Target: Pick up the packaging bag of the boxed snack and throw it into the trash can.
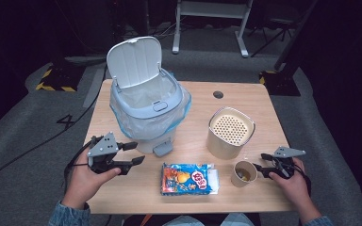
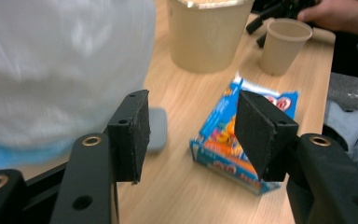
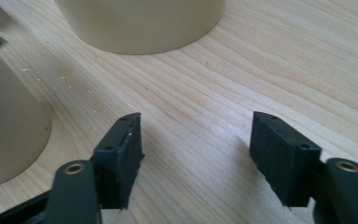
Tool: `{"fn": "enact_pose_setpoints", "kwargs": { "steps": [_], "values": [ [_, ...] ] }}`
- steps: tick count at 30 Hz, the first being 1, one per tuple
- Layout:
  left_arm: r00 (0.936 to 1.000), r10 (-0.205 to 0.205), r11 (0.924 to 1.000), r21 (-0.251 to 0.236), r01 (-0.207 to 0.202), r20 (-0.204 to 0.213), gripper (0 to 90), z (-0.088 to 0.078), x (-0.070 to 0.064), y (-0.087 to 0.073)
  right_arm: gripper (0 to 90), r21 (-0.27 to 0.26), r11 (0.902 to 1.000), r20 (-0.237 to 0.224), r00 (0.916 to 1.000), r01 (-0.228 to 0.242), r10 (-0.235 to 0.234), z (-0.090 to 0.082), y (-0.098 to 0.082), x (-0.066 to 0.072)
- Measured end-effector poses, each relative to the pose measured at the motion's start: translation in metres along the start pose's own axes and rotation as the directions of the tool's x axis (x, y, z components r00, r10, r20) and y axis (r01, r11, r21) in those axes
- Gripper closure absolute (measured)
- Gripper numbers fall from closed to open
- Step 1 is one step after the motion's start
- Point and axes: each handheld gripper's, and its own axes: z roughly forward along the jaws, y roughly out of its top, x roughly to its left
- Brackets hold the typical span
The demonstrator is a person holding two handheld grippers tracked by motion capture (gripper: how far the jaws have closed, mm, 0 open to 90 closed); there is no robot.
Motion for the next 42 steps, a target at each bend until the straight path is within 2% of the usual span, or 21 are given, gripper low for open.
{"fn": "enact_pose_setpoints", "kwargs": {
  "steps": [1,6,7,9,12,17,19,20,21,23,25,26,27,28,31,32,33,34,35,39,42],
  "values": [
    [1.0000,0.000,1.0000,0.000,0.000,0.000,45.9,0.000,0.000,0.000,35.1,0.000,1.0000,0.000,1.0000,0.000,0.000,0.000,0.000,0.000],
    [0.9988,-0.045,0.9983,0.037,0.046,-0.016,46.4,0.011,0.006,-0.027,37.2,-0.004,1.0000,-0.004,1.0000,-0.008,0.008,-0.007,0.001,-0.002],
    [0.9975,-0.059,0.9961,0.063,0.062,-0.038,46.6,0.015,0.008,-0.036,38.4,-0.006,0.9998,-0.015,0.9997,-0.020,0.020,-0.011,0.002,-0.003],
    [0.9970,-0.062,0.9947,0.079,0.066,-0.047,46.9,0.016,0.009,-0.041,38.9,-0.009,0.9996,-0.020,0.9994,-0.027,0.027,-0.012,0.002,-0.004],
    [0.9953,-0.084,0.9900,0.110,0.089,-0.050,47.6,0.022,0.015,-0.059,40.1,-0.015,0.9993,-0.032,0.9990,-0.033,0.032,-0.018,0.009,-0.005],
    [0.9936,-0.096,0.9833,0.149,0.104,-0.060,47.1,0.028,0.022,-0.073,40.0,-0.022,0.9994,-0.041,0.9989,-0.026,0.025,-0.023,0.015,-0.005],
    [0.9925,-0.101,0.9782,0.175,0.112,-0.069,47.1,0.030,0.025,-0.079,39.9,-0.033,0.9991,-0.041,0.9988,-0.027,0.025,-0.026,0.018,-0.005],
    [0.9903,-0.113,0.9716,0.200,0.127,-0.081,47.1,0.033,0.026,-0.083,39.9,-0.039,0.9989,-0.043,0.9987,-0.027,0.025,-0.029,0.021,-0.005],
    [0.9903,-0.113,0.9716,0.200,0.127,-0.081,47.1,0.033,0.026,-0.083,39.9,-0.039,0.9989,-0.043,0.9987,-0.027,0.025,-0.029,0.021,-0.005],
    [0.9894,-0.118,0.9652,0.224,0.134,-0.085,47.2,0.036,0.028,-0.088,40.1,-0.041,0.9988,-0.046,0.9986,-0.029,0.027,-0.032,0.023,-0.004],
    [0.9883,-0.120,0.9524,0.270,0.141,-0.095,47.8,0.038,0.028,-0.092,40.5,-0.048,0.9985,-0.048,0.9986,-0.026,0.023,-0.035,0.028,-0.004],
    [0.9883,-0.120,0.9524,0.270,0.141,-0.095,47.7,0.038,0.028,-0.092,40.5,-0.048,0.9985,-0.048,0.9986,-0.026,0.023,-0.035,0.028,-0.004],
    [0.9887,-0.111,0.9477,0.289,0.136,-0.101,47.7,0.039,0.028,-0.093,40.8,-0.051,0.9984,-0.049,0.9986,-0.023,0.021,-0.036,0.029,-0.004],
    [0.9885,-0.097,0.9388,0.319,0.129,-0.116,46.8,0.041,0.029,-0.095,40.8,-0.059,0.9980,-0.048,0.9987,-0.022,0.019,-0.039,0.032,-0.004],
    [0.9880,-0.083,0.9388,0.323,0.121,-0.131,43.8,0.043,0.030,-0.098,40.8,-0.066,0.9976,-0.051,0.9985,-0.020,0.017,-0.042,0.035,-0.003],
    [0.9882,-0.082,0.9467,0.300,0.118,-0.129,42.8,0.044,0.031,-0.101,40.4,-0.072,0.9972,-0.056,0.9983,-0.022,0.018,-0.044,0.037,-0.002],
    [0.9882,-0.082,0.9467,0.300,0.118,-0.129,41.2,0.044,0.031,-0.101,40.4,-0.072,0.9972,-0.056,0.9983,-0.022,0.018,-0.044,0.037,-0.002],
    [0.9887,-0.076,0.9596,0.260,0.107,-0.130,39.2,0.045,0.034,-0.105,39.9,-0.080,0.9966,-0.060,0.9981,-0.020,0.015,-0.046,0.039,-0.001],
    [0.9887,-0.079,0.9661,0.234,0.108,-0.127,36.7,0.046,0.035,-0.108,39.7,-0.083,0.9964,-0.061,0.9980,-0.019,0.014,-0.047,0.040,-0.001],
    [0.9884,-0.078,0.9658,0.236,0.108,-0.130,35.2,0.045,0.039,-0.108,39.6,-0.088,0.9960,-0.061,0.9981,-0.014,0.008,-0.048,0.043,0.001],
    [0.9850,-0.090,0.9649,0.232,0.123,-0.147,35.1,0.045,0.041,-0.108,41.7,-0.079,0.9967,-0.072,0.9972,-0.022,0.017,-0.050,0.045,0.003]
  ]
}}
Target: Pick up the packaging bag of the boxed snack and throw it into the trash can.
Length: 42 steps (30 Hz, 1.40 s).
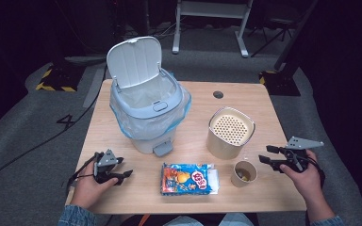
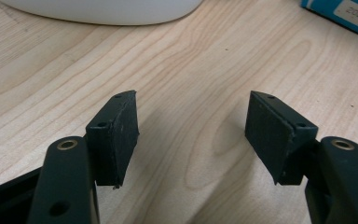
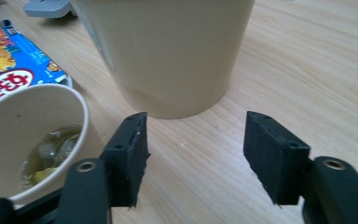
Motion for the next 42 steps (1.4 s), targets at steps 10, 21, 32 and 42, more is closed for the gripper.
{"fn": "enact_pose_setpoints", "kwargs": {
  "steps": [10,21,32,42],
  "values": [
    [0.9997,-0.014,0.9999,0.004,0.015,-0.022,34.1,0.001,0.002,0.001,41.0,-0.037,0.9991,-0.033,0.9992,0.022,-0.023,-0.007,0.019,0.014],
    [0.9996,-0.017,0.9999,0.002,0.017,-0.024,33.0,0.002,0.002,0.002,39.1,-0.063,0.9951,-0.143,0.9861,0.076,-0.084,-0.001,0.047,0.055],
    [0.9992,-0.025,0.9997,0.004,0.026,-0.031,32.7,0.003,0.001,0.003,37.9,-0.040,0.9858,-0.282,0.9447,0.163,-0.168,0.032,0.060,0.109],
    [0.9992,-0.025,0.9997,0.004,0.025,-0.031,32.7,0.003,0.001,0.003,35.7,-0.006,0.9786,-0.334,0.9218,0.206,-0.196,0.055,0.052,0.140]
  ]
}}
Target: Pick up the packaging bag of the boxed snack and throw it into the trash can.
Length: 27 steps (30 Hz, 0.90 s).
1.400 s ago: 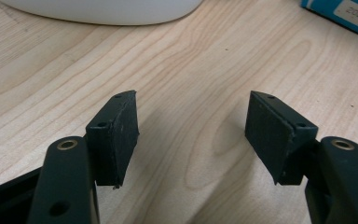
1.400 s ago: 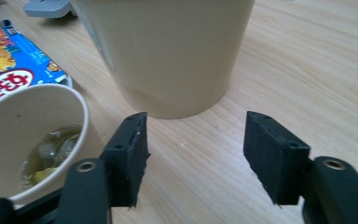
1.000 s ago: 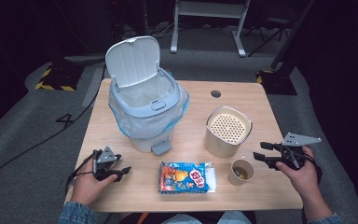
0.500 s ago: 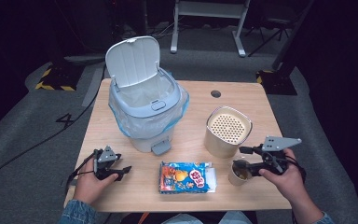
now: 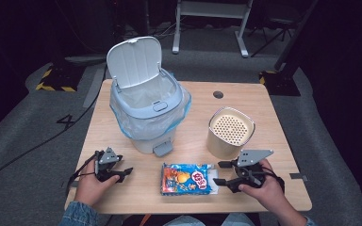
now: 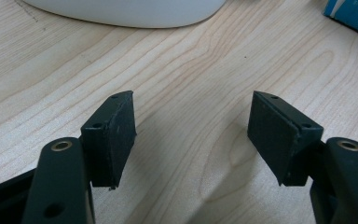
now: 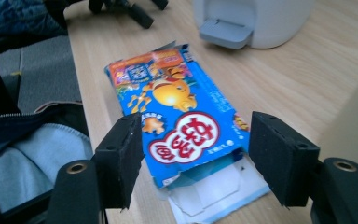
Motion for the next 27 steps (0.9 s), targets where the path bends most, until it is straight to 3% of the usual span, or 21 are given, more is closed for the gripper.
{"fn": "enact_pose_setpoints", "kwargs": {
  "steps": [7,12,17,18,19,22,27],
  "values": [
    [1.0000,0.001,1.0000,-0.001,-0.001,0.000,32.6,0.000,0.000,0.000,33.0,0.044,0.9984,-0.034,0.9988,0.036,-0.034,0.023,-0.006,0.014],
    [1.0000,0.000,1.0000,0.000,0.000,-0.001,32.7,0.000,0.000,0.000,36.1,0.096,0.9928,-0.048,0.9966,0.071,-0.067,0.040,-0.011,0.021],
    [1.0000,0.001,1.0000,-0.001,-0.001,0.000,32.7,0.000,0.000,0.000,50.5,0.167,0.9784,-0.050,0.9921,0.122,-0.115,0.054,-0.018,0.025],
    [1.0000,0.000,1.0000,0.000,0.000,-0.001,32.7,0.000,0.000,0.000,53.5,0.183,0.9732,-0.048,0.9900,0.139,-0.132,0.056,-0.019,0.025],
    [1.0000,0.000,1.0000,0.000,0.000,0.000,32.7,0.000,0.000,0.000,59.4,0.211,0.9598,-0.037,0.9827,0.185,-0.181,0.060,-0.021,0.026],
    [1.0000,0.000,1.0000,0.000,0.000,0.000,32.6,0.000,0.000,0.000,68.8,0.234,0.9452,-0.019,0.9730,0.228,-0.230,0.064,-0.022,0.027],
    [1.0000,0.000,1.0000,0.000,0.000,-0.001,32.7,0.000,0.000,0.000,82.6,0.230,0.9434,-0.057,0.9709,0.240,-0.233,0.066,-0.021,0.030]
  ]
}}
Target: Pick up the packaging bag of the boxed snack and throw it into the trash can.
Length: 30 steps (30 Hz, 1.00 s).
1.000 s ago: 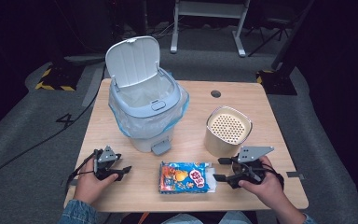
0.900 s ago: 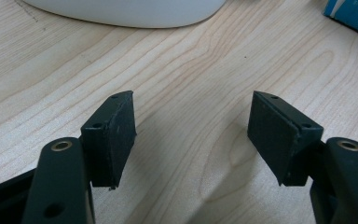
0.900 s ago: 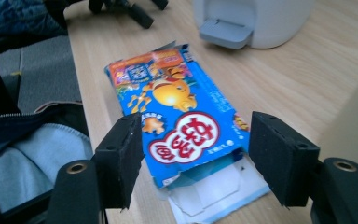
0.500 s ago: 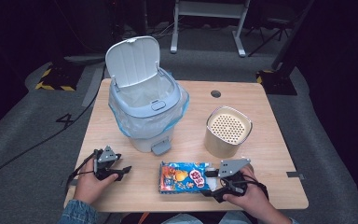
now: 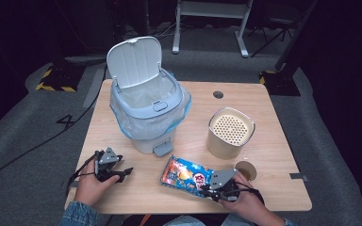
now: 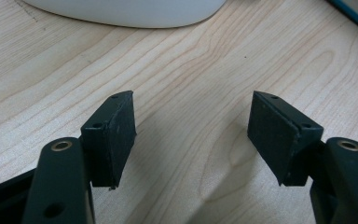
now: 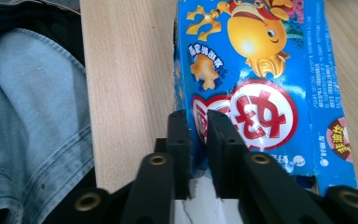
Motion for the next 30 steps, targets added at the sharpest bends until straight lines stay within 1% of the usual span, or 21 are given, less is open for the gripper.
{"fn": "enact_pose_setpoints", "kwargs": {
  "steps": [1,2,3,4,5,7,8,9,11,12,14,15,16,18,21,22,23,26,27,28,30],
  "values": [
    [1.0000,0.000,1.0000,0.000,0.000,0.000,32.7,0.000,0.000,0.000,84.4,-0.001,1.0000,0.002,1.0000,0.005,-0.005,-0.001,0.001,0.001],
    [1.0000,-0.001,1.0000,0.000,0.001,0.001,32.7,0.000,0.000,0.000,86.2,-0.008,1.0000,-0.008,0.9999,0.006,-0.006,-0.002,0.002,0.001],
    [1.0000,-0.001,1.0000,0.000,0.001,0.001,32.7,0.000,0.000,0.000,86.2,-0.008,1.0000,-0.008,0.9999,0.006,-0.006,-0.002,0.002,0.001],
    [1.0000,0.000,1.0000,0.000,0.000,0.001,32.6,0.000,0.000,0.000,88.2,-0.032,0.9994,-0.022,0.9997,-0.012,0.012,-0.006,0.004,0.000],
    [1.0000,0.000,1.0000,0.000,0.000,0.001,32.7,0.000,0.000,0.000,88.7,-0.040,0.9990,-0.026,0.9995,-0.020,0.019,-0.008,0.006,0.000],
    [1.0000,0.000,1.0000,0.000,0.000,0.000,32.7,0.000,0.000,0.000,89.2,-0.065,0.9974,-0.035,0.9989,-0.032,0.030,-0.014,0.009,-0.001],
    [1.0000,0.000,1.0000,0.000,0.000,0.000,32.7,0.000,0.000,0.000,89.2,-0.065,0.9974,-0.035,0.9989,-0.032,0.030,-0.014,0.009,-0.001],
    [1.0000,0.000,1.0000,0.000,0.000,0.000,32.7,0.000,0.000,0.000,89.3,-0.088,0.9951,-0.043,0.9982,-0.045,0.041,-0.022,0.012,-0.002],
    [1.0000,0.000,1.0000,0.000,0.000,0.001,32.7,0.000,0.000,0.000,89.3,-0.110,0.9928,-0.049,0.9978,-0.049,0.044,-0.029,0.015,-0.003],
    [1.0000,0.000,1.0000,0.000,0.000,0.001,32.7,0.000,0.000,0.000,89.3,-0.110,0.9928,-0.049,0.9978,-0.049,0.044,-0.029,0.015,-0.003],
    [1.0000,0.001,1.0000,-0.001,-0.001,0.000,32.7,0.000,0.000,0.000,89.4,-0.138,0.9885,-0.059,0.9969,-0.061,0.053,-0.041,0.020,-0.004],
    [1.0000,0.005,1.0000,0.000,-0.005,-0.001,32.7,0.000,0.000,0.000,89.4,-0.138,0.9885,-0.059,0.9969,-0.061,0.053,-0.041,0.020,-0.004],
    [1.0000,0.000,1.0000,0.000,0.000,0.000,32.6,0.000,0.000,0.000,89.4,-0.149,0.9869,-0.057,0.9969,-0.062,0.054,-0.047,0.023,-0.004],
    [1.0000,0.000,1.0000,0.000,0.000,0.000,32.6,0.000,0.000,0.000,89.4,-0.155,0.9856,-0.057,0.9966,-0.068,0.059,-0.050,0.024,-0.004],
    [1.0000,0.000,1.0000,0.000,0.000,0.002,32.5,0.000,0.000,0.000,89.4,-0.187,0.9789,-0.063,0.9955,-0.081,0.071,-0.063,0.028,-0.007],
    [1.0000,0.000,1.0000,0.000,0.000,0.002,32.5,0.000,0.000,0.000,89.4,-0.187,0.9789,-0.063,0.9955,-0.081,0.071,-0.063,0.028,-0.007],
    [1.0000,0.000,1.0000,0.000,0.000,0.003,32.5,0.000,0.000,0.000,89.4,-0.207,0.9743,-0.066,0.9949,-0.088,0.076,-0.071,0.030,-0.008],
    [1.0000,0.001,1.0000,-0.001,-0.001,0.002,32.5,0.000,0.000,0.000,89.4,-0.234,0.9670,-0.070,0.9938,-0.101,0.086,-0.083,0.033,-0.011],
    [1.0000,0.001,1.0000,-0.001,-0.001,0.002,32.5,0.000,0.000,0.000,89.4,-0.234,0.9670,-0.070,0.9938,-0.101,0.086,-0.083,0.033,-0.011],
    [1.0000,0.001,1.0000,0.000,-0.001,0.002,32.5,0.000,0.000,0.000,89.4,-0.246,0.9633,-0.079,0.9928,-0.107,0.090,-0.088,0.034,-0.012],
    [1.0000,0.000,1.0000,0.000,0.000,0.002,32.5,0.000,0.000,0.000,89.4,-0.261,0.9590,-0.080,0.9926,-0.109,0.091,-0.097,0.038,-0.015]
  ]
}}
